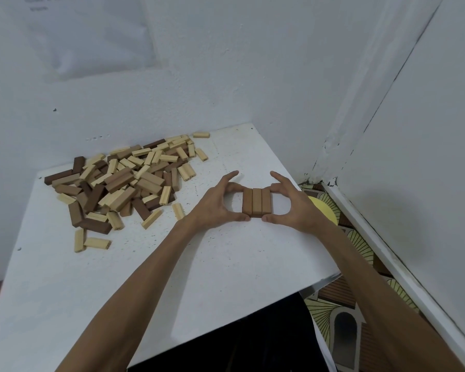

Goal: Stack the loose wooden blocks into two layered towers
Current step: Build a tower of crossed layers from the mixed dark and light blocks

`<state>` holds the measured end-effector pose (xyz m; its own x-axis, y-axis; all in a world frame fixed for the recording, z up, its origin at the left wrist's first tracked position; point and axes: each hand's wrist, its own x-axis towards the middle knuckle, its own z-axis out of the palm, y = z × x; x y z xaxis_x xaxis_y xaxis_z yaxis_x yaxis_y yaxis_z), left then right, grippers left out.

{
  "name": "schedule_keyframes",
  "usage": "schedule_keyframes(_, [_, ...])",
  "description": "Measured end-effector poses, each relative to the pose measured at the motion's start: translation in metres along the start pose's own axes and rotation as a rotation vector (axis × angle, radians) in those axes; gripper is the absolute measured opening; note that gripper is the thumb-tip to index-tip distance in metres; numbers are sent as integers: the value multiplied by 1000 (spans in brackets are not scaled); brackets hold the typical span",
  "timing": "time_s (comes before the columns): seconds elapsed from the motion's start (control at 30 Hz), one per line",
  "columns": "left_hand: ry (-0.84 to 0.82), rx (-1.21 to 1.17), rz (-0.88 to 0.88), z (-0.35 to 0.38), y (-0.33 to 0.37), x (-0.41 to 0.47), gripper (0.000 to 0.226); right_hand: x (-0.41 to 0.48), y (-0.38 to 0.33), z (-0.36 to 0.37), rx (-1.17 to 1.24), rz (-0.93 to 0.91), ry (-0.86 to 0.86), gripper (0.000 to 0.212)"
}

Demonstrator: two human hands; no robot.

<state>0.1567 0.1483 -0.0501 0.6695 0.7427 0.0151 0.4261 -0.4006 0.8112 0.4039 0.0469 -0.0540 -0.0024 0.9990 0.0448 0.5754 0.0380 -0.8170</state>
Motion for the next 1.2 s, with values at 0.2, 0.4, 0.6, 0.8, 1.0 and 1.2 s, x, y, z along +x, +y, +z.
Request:
schedule_keyframes(0.2, [14, 2, 4, 0, 0, -1, 114, 0, 1, 1, -5, 1, -5, 110])
schedule_keyframes(0.4, [6, 4, -8, 4, 4, -1, 117, 1, -2, 2, -8, -12, -6, 112])
schedule_keyframes(0.6, [24, -3, -22, 7, 4, 0, 113, 3, -4, 6, 16, -3, 22, 110])
schedule_keyframes(0.8, [30, -1, -31, 7, 4, -1, 111, 3, -5, 7, 1, 3, 27, 109])
schedule_keyframes(1.0, [24, 3, -28, 7, 4, 0, 108, 4, -2, 8, -14, -1, 14, 108])
schedule_keyframes(1.2, [25, 8, -29, 7, 4, 0, 108, 4, -4, 6, -24, -4, 10, 106])
